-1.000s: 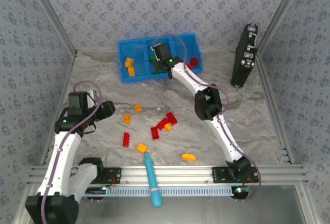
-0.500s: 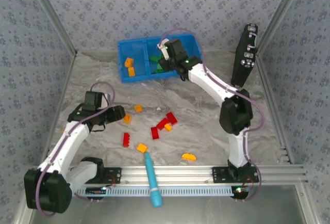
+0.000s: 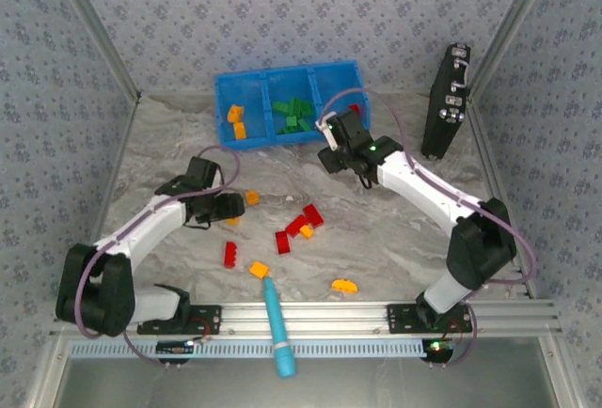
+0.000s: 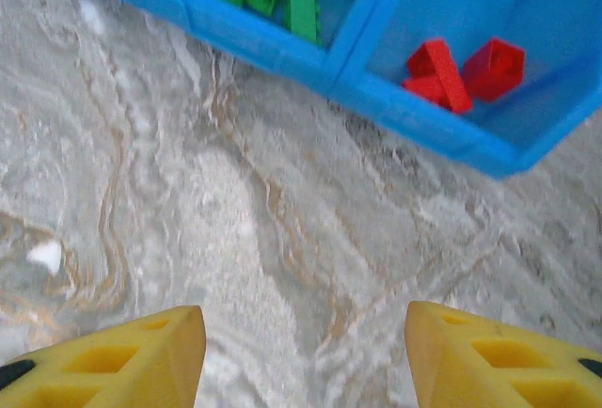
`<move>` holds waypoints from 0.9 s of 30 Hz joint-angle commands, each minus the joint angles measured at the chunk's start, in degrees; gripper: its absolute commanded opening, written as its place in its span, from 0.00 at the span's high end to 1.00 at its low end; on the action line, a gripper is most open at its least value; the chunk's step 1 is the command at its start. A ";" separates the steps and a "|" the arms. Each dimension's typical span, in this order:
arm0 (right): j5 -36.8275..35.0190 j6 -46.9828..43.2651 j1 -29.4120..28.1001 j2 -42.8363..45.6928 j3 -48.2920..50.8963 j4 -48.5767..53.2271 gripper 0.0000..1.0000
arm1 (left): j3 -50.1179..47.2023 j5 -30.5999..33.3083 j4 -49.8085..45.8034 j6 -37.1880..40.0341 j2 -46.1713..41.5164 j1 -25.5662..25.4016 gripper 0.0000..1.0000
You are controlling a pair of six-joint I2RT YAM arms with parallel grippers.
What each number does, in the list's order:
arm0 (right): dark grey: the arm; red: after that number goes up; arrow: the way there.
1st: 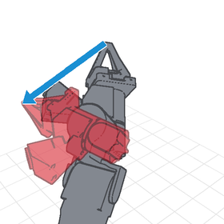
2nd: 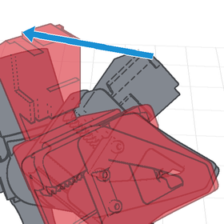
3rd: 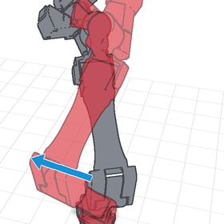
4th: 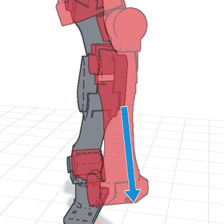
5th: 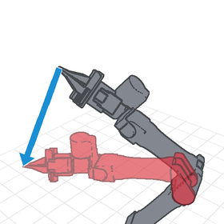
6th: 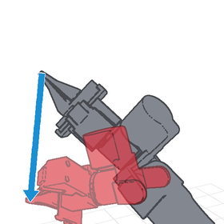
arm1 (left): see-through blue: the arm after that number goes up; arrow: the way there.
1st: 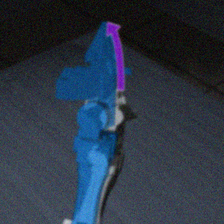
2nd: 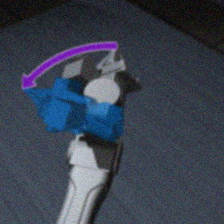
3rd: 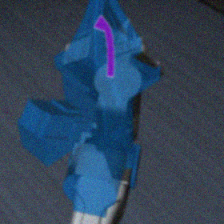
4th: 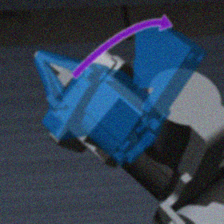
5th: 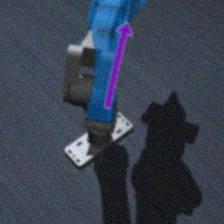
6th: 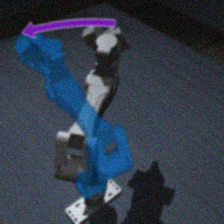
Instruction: Sort the legos into containers by color
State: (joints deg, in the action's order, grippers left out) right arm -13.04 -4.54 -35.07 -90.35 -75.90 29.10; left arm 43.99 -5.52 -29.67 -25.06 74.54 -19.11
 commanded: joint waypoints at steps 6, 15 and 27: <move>1.33 9.73 -1.51 8.80 6.61 8.48 0.40 | 3.43 5.34 -1.27 0.89 5.59 -2.84 0.37; -0.21 9.56 -1.01 13.38 11.83 10.19 0.39 | 6.30 7.25 -1.30 0.71 13.48 -5.72 0.46; 0.50 10.42 1.04 16.99 15.73 9.86 0.39 | 14.27 9.35 -6.40 4.20 15.68 -6.99 0.73</move>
State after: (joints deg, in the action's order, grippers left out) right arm -12.19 4.49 -34.57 -74.87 -61.25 38.17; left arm 54.92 2.44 -33.10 -22.52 89.93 -25.89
